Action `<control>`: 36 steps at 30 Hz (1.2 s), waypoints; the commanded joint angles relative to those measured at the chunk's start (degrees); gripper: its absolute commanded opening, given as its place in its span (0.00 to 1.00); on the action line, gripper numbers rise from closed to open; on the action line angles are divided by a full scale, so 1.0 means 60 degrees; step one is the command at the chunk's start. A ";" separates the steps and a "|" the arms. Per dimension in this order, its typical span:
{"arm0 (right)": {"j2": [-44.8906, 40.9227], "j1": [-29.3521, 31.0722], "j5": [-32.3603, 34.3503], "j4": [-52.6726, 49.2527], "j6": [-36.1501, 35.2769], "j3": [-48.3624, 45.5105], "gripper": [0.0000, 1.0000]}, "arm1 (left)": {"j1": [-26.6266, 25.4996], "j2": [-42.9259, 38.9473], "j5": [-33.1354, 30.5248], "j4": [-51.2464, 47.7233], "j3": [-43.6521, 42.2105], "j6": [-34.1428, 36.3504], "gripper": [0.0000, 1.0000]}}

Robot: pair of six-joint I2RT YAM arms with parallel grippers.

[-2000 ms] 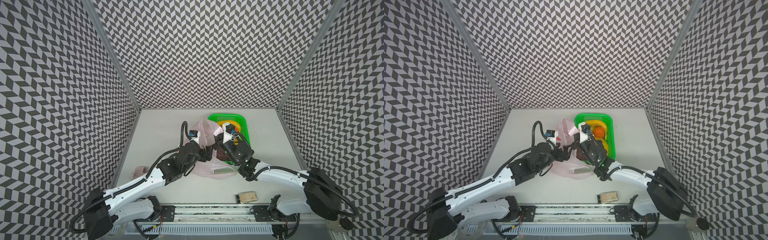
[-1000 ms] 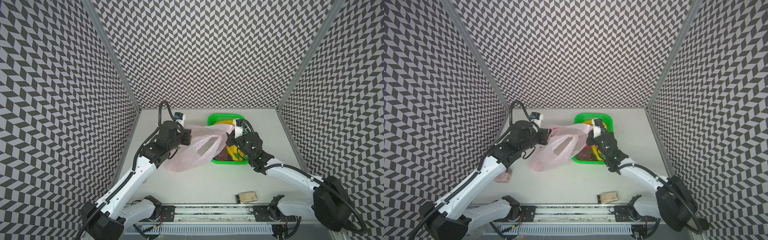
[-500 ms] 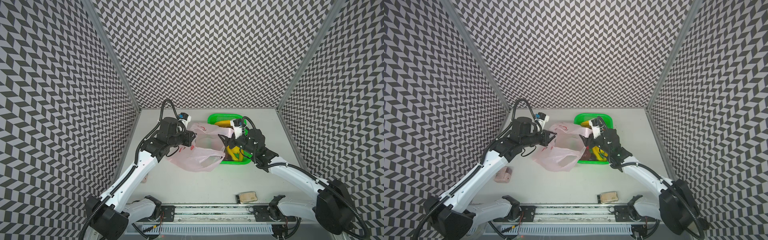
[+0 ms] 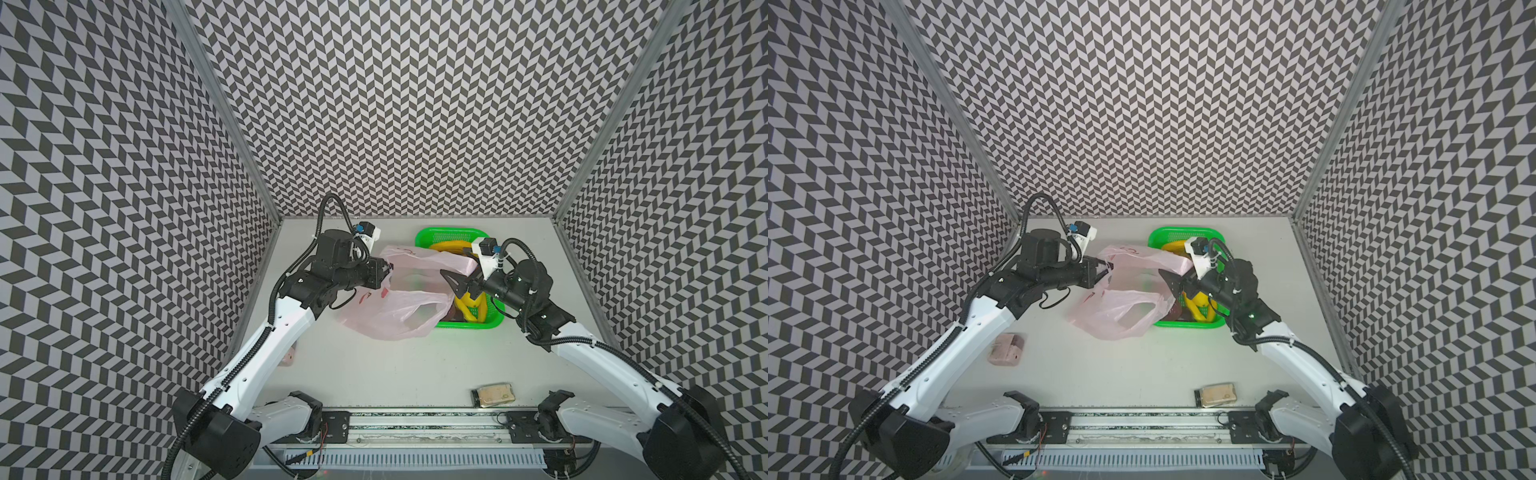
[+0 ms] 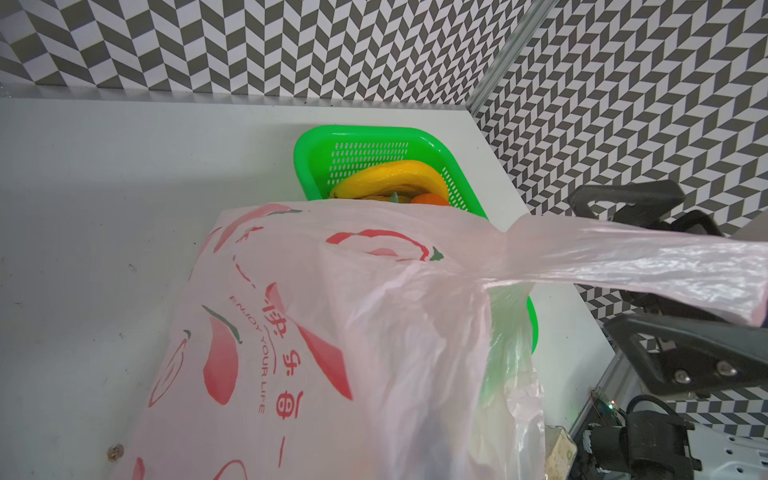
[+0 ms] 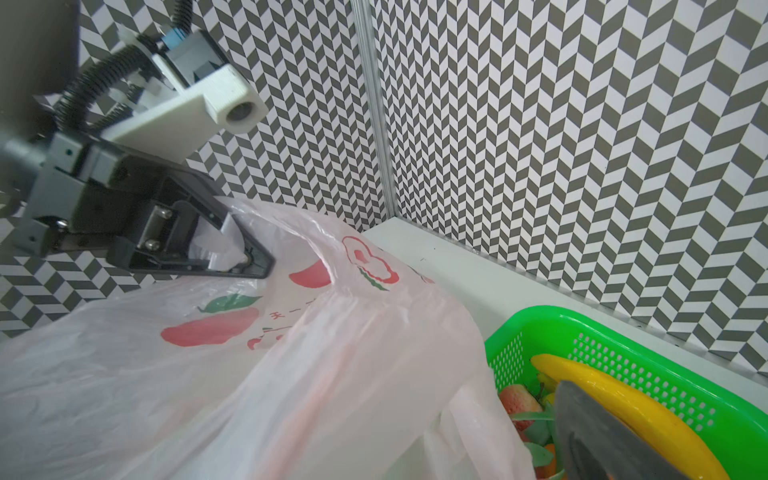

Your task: Place the fake fruits into the plastic bag and tie a complex knot

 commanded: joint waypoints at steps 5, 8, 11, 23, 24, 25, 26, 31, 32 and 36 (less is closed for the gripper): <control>0.0605 -0.0839 -0.1123 0.0517 0.1234 0.1213 0.78 | 0.0105 -0.0095 0.0265 -0.0848 0.0488 0.1266 0.00; 0.1129 -0.1171 -0.1093 0.0187 0.1751 0.1730 0.68 | 0.0134 -0.0110 0.0535 -0.1116 0.0490 0.1736 0.00; 0.1753 -0.1464 -0.1119 -0.0343 0.2197 0.2315 0.57 | 0.0221 0.0024 0.1021 -0.1380 0.0545 0.1976 0.00; 0.2127 -0.2077 -0.1951 -0.1589 0.2576 0.2775 0.72 | 0.1136 0.0809 0.4027 -0.0760 0.0433 0.0238 0.00; 0.2067 -0.2108 -0.2051 -0.1642 0.2600 0.2775 0.76 | 0.1188 0.0907 0.4143 -0.0788 0.0413 0.0154 0.00; 0.1976 -0.2127 -0.2221 -0.1686 0.2606 0.2782 0.81 | 0.1243 0.1012 0.4291 -0.0795 0.0389 0.0091 0.00; 0.1899 -0.2123 -0.2357 -0.1748 0.2605 0.2802 0.84 | 0.1310 0.1071 0.4368 -0.0743 0.0339 0.0012 0.00; 0.1360 -0.2129 -0.2340 -0.2521 0.2681 0.3104 0.95 | 0.1579 0.1069 0.4691 0.0335 -0.0213 -0.0865 0.00; 0.1270 -0.2136 -0.2292 -0.2655 0.2686 0.3158 0.96 | 0.1618 0.1043 0.4775 0.0583 -0.0292 -0.0927 0.00; 0.0893 -0.2172 -0.2243 -0.3165 0.2729 0.3393 0.99 | 0.1639 0.1000 0.4769 0.1100 -0.0435 -0.1472 0.00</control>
